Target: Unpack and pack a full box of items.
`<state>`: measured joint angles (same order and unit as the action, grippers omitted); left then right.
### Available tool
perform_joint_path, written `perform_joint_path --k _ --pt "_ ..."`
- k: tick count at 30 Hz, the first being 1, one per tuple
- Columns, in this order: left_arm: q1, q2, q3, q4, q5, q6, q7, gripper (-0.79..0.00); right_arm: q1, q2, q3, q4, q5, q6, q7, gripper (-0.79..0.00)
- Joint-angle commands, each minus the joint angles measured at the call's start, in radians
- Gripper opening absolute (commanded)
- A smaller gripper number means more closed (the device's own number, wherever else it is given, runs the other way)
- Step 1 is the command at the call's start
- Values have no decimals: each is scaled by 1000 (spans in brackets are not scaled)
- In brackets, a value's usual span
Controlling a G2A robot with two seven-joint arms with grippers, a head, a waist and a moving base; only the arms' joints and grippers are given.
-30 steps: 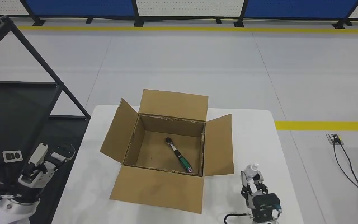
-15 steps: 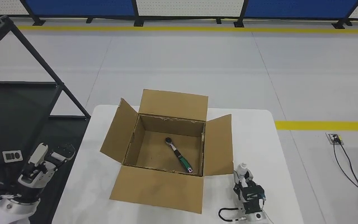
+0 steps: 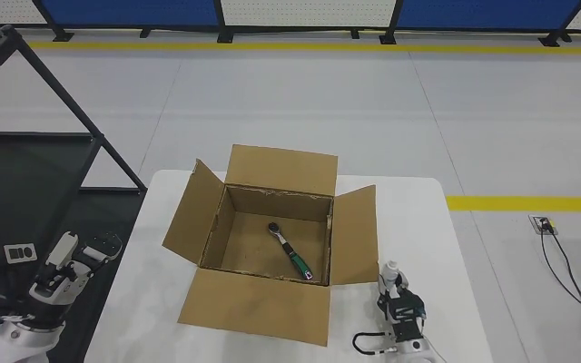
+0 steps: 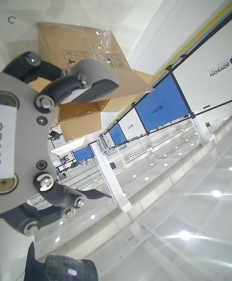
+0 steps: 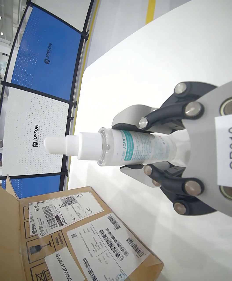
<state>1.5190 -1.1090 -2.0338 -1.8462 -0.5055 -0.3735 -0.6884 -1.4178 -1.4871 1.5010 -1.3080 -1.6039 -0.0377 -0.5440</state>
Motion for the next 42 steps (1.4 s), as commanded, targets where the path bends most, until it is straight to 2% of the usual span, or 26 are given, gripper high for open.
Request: perform_joint_path --k 1,3,8,10,12,15,17,20,23,24,31,34,36,42 --pt "0 0 0 0 0 0 0 0 -2 2 -1 -2 -1 3 1 -480" --pt "0 0 0 0 0 0 0 0 -6 4 0 -5 -1 0 -1 -434" --pt "0 0 0 0 0 0 0 0 -9 8 -1 -10 1 -3 4 -394" --pt "0 0 0 0 0 0 0 0 -10 10 1 -11 3 -4 4 -339" --pt "0 0 0 0 0 0 0 0 -11 12 1 -12 5 -6 5 -234" --pt "0 0 0 0 0 0 0 0 -11 14 1 -14 11 -5 5 -240" --pt "0 0 0 0 0 0 0 0 -17 16 5 -21 18 -2 -1 -182" --pt "0 0 0 0 0 0 0 0 -41 20 14 -54 25 4 -23 -145" --pt "0 0 0 0 0 0 0 0 -82 23 27 -114 33 14 -36 -18" --pt "0 0 0 0 0 0 0 0 -100 25 32 -142 39 10 -40 0" --pt "0 0 0 0 0 0 0 0 -254 35 67 -408 50 -9 -16 0" --pt "0 0 0 0 0 0 0 0 -312 36 58 -525 58 -9 27 0" --pt "0 0 0 0 0 0 0 0 -348 35 42 -584 103 -27 105 0" --pt "0 0 0 0 0 0 0 0 -348 35 42 -584 103 -27 105 0"
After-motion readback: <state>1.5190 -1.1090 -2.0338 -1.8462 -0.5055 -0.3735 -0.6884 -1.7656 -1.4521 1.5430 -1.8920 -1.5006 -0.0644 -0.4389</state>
